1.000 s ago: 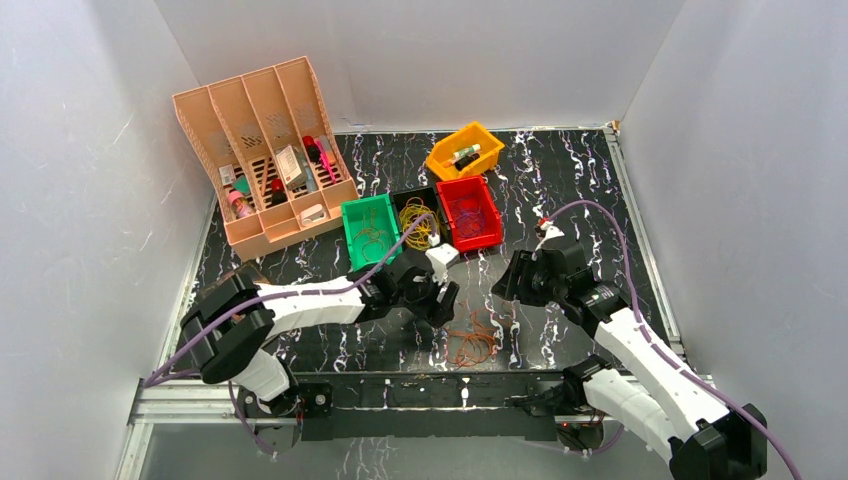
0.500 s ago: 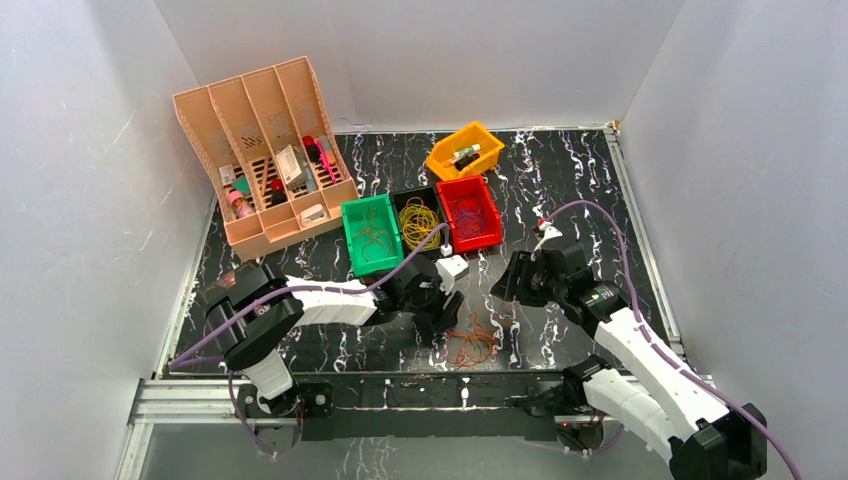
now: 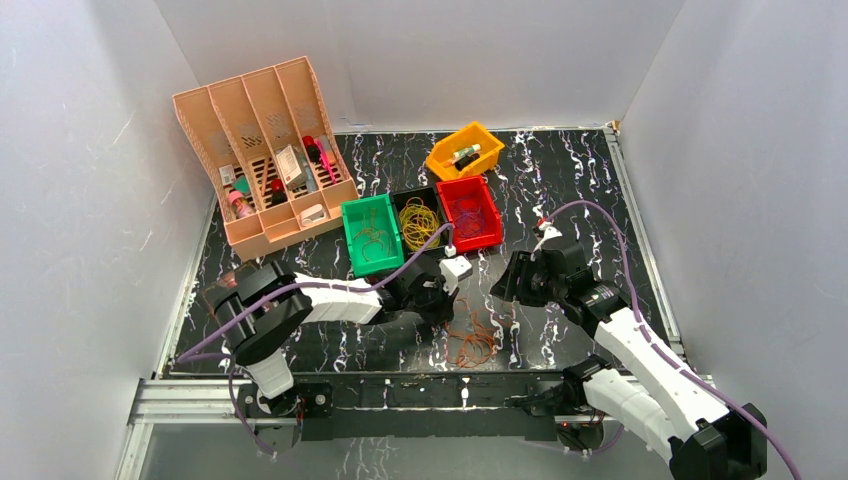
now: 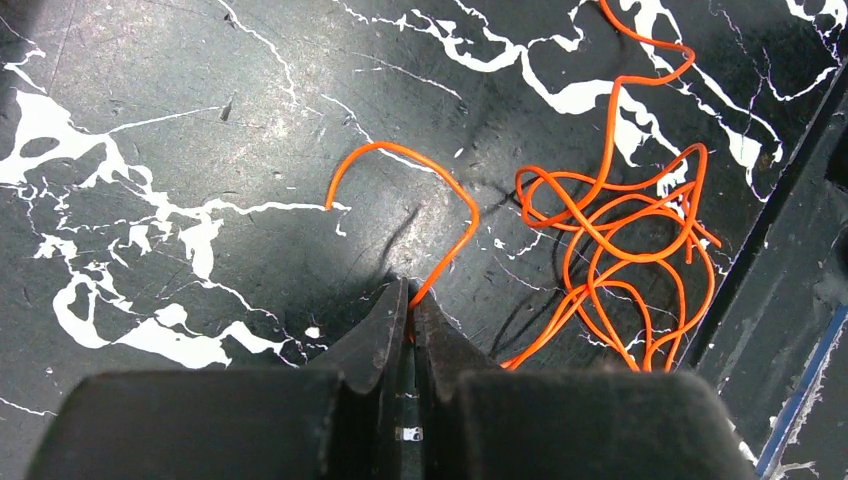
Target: Untangle the cables
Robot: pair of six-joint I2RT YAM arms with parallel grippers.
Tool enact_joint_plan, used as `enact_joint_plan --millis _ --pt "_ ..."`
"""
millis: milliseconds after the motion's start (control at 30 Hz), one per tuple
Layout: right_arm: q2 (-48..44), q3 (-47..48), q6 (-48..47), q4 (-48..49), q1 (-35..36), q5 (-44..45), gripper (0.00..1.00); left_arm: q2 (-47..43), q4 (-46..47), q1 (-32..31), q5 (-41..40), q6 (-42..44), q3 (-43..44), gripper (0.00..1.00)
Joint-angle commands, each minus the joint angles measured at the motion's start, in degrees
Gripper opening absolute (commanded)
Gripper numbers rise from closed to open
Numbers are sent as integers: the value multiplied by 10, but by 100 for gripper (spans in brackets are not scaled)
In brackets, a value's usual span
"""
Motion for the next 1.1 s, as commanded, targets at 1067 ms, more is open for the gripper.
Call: enact_joint_plan --millis 1067 --pt "-6 -111 -57 574 6 -221 65 -211 -335 -1 -168 6 283 0"
